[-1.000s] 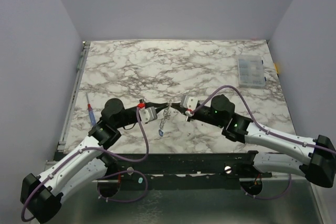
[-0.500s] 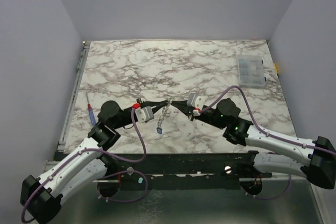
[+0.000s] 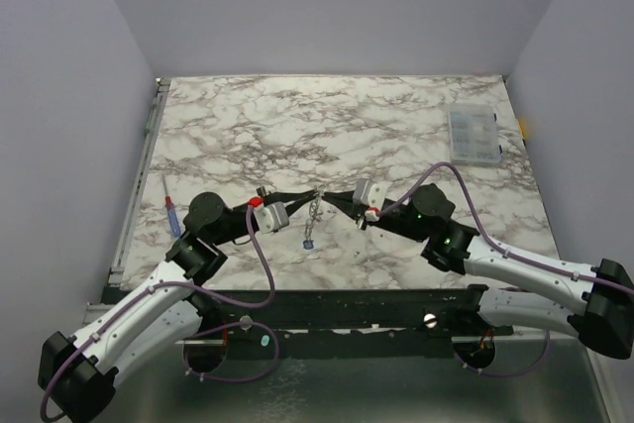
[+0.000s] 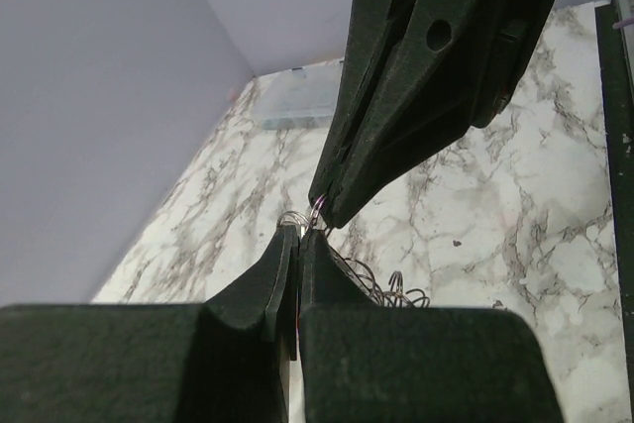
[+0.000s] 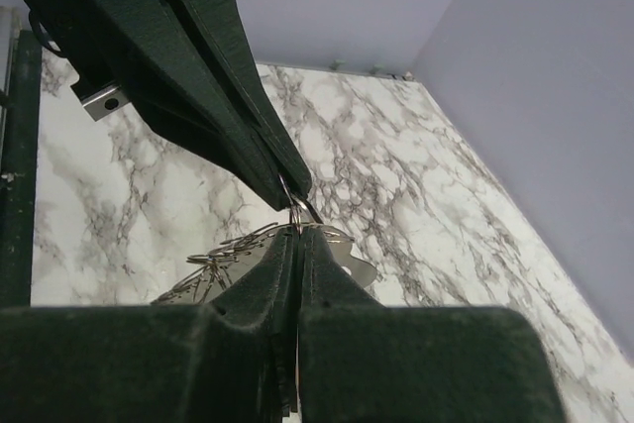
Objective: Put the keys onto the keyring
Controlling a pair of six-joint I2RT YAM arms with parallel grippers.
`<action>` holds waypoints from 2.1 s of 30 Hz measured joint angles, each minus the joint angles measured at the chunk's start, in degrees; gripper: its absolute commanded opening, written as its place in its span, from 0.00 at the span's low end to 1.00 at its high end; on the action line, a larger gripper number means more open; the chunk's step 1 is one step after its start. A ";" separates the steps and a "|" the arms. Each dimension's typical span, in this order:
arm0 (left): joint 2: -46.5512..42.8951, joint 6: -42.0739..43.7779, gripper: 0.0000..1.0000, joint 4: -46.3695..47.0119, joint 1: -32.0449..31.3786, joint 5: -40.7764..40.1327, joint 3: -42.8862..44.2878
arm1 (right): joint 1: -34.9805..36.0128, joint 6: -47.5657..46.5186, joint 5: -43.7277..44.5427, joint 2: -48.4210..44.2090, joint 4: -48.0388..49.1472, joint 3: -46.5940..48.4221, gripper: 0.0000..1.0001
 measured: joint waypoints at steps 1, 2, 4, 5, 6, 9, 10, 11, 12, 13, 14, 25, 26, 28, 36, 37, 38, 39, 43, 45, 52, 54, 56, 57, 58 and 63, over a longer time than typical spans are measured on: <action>-0.04 0.00 0.00 -0.15 0.00 -0.02 -0.11 | -0.07 -0.26 -0.35 0.04 -0.72 0.26 0.16; -0.07 -0.02 0.00 -0.28 0.00 -0.07 -0.15 | -0.07 -0.61 -0.61 0.15 -1.70 0.74 0.24; -0.11 -0.04 0.00 -0.48 0.02 -0.28 -0.20 | -0.07 -1.57 -0.92 0.35 -3.21 1.44 0.33; -0.11 -0.04 0.00 -0.46 0.00 -0.31 -0.20 | -0.07 -1.70 -0.94 0.35 -3.93 1.66 0.36; -0.15 -0.04 0.00 -0.46 0.00 -0.31 -0.20 | -0.07 -2.10 -0.98 0.37 -4.59 1.86 0.37; -0.22 -0.04 0.00 -0.46 0.00 -0.31 -0.20 | -0.07 -2.71 -1.01 0.50 -6.62 2.62 0.40; -0.22 -0.04 0.00 -0.46 0.00 -0.31 -0.20 | -0.07 -2.80 -1.05 0.66 -7.39 3.13 0.41; -0.22 -0.04 0.00 -0.46 0.00 -0.31 -0.20 | -0.07 -2.82 -1.18 0.85 -7.98 3.72 0.41; -0.22 -0.04 0.00 -0.46 0.00 -0.31 -0.20 | -0.07 -2.91 -1.38 1.01 -8.48 4.28 0.42; -0.22 -0.04 0.00 -0.46 0.00 -0.31 -0.20 | -0.07 -2.95 -1.62 1.14 -9.03 4.90 0.42; -0.20 -0.04 0.00 -0.46 0.00 -0.31 -0.20 | -0.07 -2.97 -1.90 1.29 -9.49 5.62 0.42; -0.20 0.02 0.00 -1.25 0.42 -1.68 -0.20 | -0.28 -4.92 -4.87 5.55 -18.73 14.12 0.26; -0.20 0.02 0.00 -1.53 0.46 -1.99 -0.22 | -0.31 -5.07 -5.01 5.97 -19.41 14.58 0.26; -0.20 0.02 0.00 -2.10 0.46 -2.34 -0.28 | -0.35 -5.38 -5.05 6.45 -20.52 15.10 0.28; -0.20 0.02 0.00 -3.32 0.33 -2.27 -0.57 | -0.39 -6.29 -5.05 6.49 -22.49 15.10 0.36; -0.20 0.04 0.00 -3.45 0.28 -2.27 -0.57 | -0.39 -6.45 -5.05 6.49 -22.64 15.10 0.36; -0.20 0.04 0.00 -3.52 0.28 -2.27 -0.57 | -0.39 -6.58 -5.05 6.47 -22.84 15.10 0.36; -0.20 0.04 0.00 -3.61 0.28 -2.25 -0.57 | -0.39 -6.69 -5.03 6.45 -23.04 15.10 0.35; -0.20 0.07 0.00 -3.43 0.26 -2.23 -0.55 | -0.39 -7.02 -5.25 6.43 -24.02 15.10 0.35; -0.20 0.09 0.00 -3.19 0.26 -2.21 -0.57 | -0.39 -7.06 -5.57 6.43 -24.72 15.10 0.35; -0.20 0.17 0.00 -3.21 0.26 -2.21 -0.57 | -0.39 -7.08 -6.51 6.47 -25.40 15.10 0.35; -0.20 0.20 0.00 -3.19 0.26 -2.19 -0.57 | -0.39 -7.06 -6.56 6.47 -25.40 15.10 0.33; -0.20 0.22 0.00 -3.21 0.26 -2.14 -0.55 | -0.39 -7.06 -6.54 6.49 -25.33 15.10 0.29; -0.20 0.22 0.00 -3.19 0.26 -2.10 -0.55 | -0.39 -7.06 -6.54 6.51 -25.22 15.10 0.27; -0.20 0.22 0.00 -3.19 0.26 -2.05 -0.57 | -0.39 -7.06 -6.51 6.56 -25.05 15.10 0.26; -0.20 0.24 0.00 -3.34 0.28 -2.05 -0.57 | -0.44 -7.10 -6.19 7.21 -24.09 15.10 0.21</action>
